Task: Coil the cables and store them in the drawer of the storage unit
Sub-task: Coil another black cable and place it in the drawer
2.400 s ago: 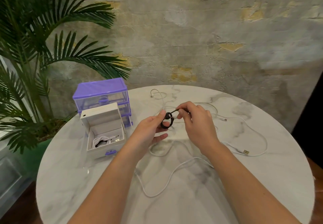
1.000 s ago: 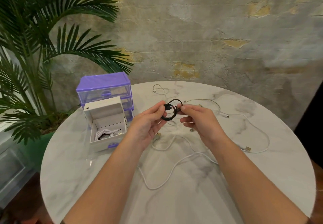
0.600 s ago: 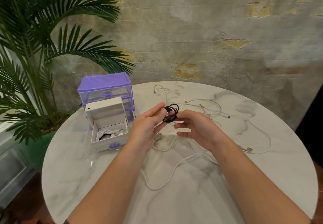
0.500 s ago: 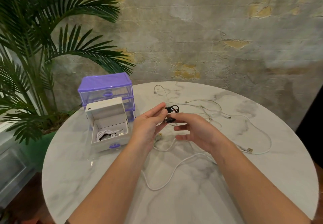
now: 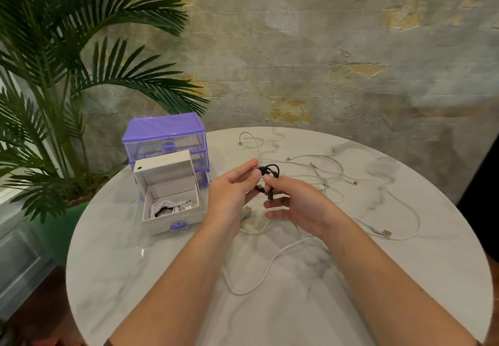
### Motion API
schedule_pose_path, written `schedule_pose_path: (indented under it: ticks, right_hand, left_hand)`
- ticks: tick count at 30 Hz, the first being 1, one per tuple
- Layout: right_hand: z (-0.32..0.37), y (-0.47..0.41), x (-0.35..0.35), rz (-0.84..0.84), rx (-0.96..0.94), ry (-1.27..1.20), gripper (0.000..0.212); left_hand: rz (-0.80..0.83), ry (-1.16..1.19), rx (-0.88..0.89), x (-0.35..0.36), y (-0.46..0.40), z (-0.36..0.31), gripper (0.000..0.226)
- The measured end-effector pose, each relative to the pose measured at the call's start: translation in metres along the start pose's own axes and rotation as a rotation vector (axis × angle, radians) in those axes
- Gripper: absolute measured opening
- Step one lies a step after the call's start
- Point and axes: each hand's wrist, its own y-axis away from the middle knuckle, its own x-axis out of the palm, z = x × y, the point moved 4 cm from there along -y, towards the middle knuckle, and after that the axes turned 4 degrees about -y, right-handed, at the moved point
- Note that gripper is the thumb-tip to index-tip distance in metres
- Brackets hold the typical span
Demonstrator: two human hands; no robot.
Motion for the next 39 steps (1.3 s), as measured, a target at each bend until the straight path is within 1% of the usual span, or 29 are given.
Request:
schedule_pose_path:
  ticks: [3, 6, 7, 10, 12, 14, 19, 23, 25, 29, 34, 37, 39]
  right_hand:
    - [0.001, 0.000, 0.003, -0.028, -0.064, 0.009, 0.011]
    - [0.002, -0.001, 0.001, -0.140, -0.138, 0.041, 0.011]
    - [0.002, 0.000, 0.000, -0.174, -0.153, 0.048, 0.015]
    - [0.004, 0.000, -0.004, -0.229, -0.178, 0.019, 0.040]
    - [0.004, 0.000, -0.005, -0.247, -0.171, 0.019, 0.046]
    - [0.004, 0.000, -0.006, -0.236, -0.131, 0.036, 0.046]
    - [-0.002, 0.000, -0.002, -0.100, 0.029, 0.052, 0.040]
    - [0.000, 0.000, -0.009, -0.084, 0.021, 0.183, 0.037]
    - [0.001, 0.000, -0.012, -0.105, -0.002, 0.236, 0.034]
    - [0.003, 0.000, -0.012, -0.138, -0.036, 0.206, 0.029]
    - [0.011, 0.003, -0.018, -0.273, -0.104, 0.229, 0.023]
    - [0.014, 0.005, -0.018, -0.297, -0.161, 0.276, 0.023]
    - [0.015, 0.004, -0.016, -0.296, -0.175, 0.277, 0.023]
  left_hand:
    - [0.002, 0.010, 0.002, 0.001, 0.001, 0.000, 0.028]
    - [0.004, 0.029, -0.013, 0.000, 0.000, 0.001, 0.027]
    - [0.003, 0.039, -0.019, 0.000, 0.000, 0.002, 0.027]
    - [-0.007, 0.065, -0.027, -0.001, -0.001, 0.002, 0.027]
    - [-0.015, 0.078, -0.029, -0.002, -0.001, 0.002, 0.027]
    - [-0.032, 0.082, -0.032, -0.004, -0.001, 0.003, 0.026]
    - [-0.092, 0.095, -0.023, -0.006, -0.004, 0.003, 0.028]
    - [-0.100, 0.090, -0.019, -0.006, -0.004, 0.002, 0.028]
    - [-0.069, 0.066, -0.015, -0.006, -0.003, 0.001, 0.029]
    - [0.029, 0.011, -0.046, -0.004, -0.006, 0.001, 0.032]
    - [0.158, 0.113, -0.209, 0.002, -0.005, -0.002, 0.027]
    - [0.182, 0.156, -0.264, 0.001, -0.005, -0.001, 0.026]
    - [0.201, 0.140, -0.275, 0.001, -0.006, 0.000, 0.029]
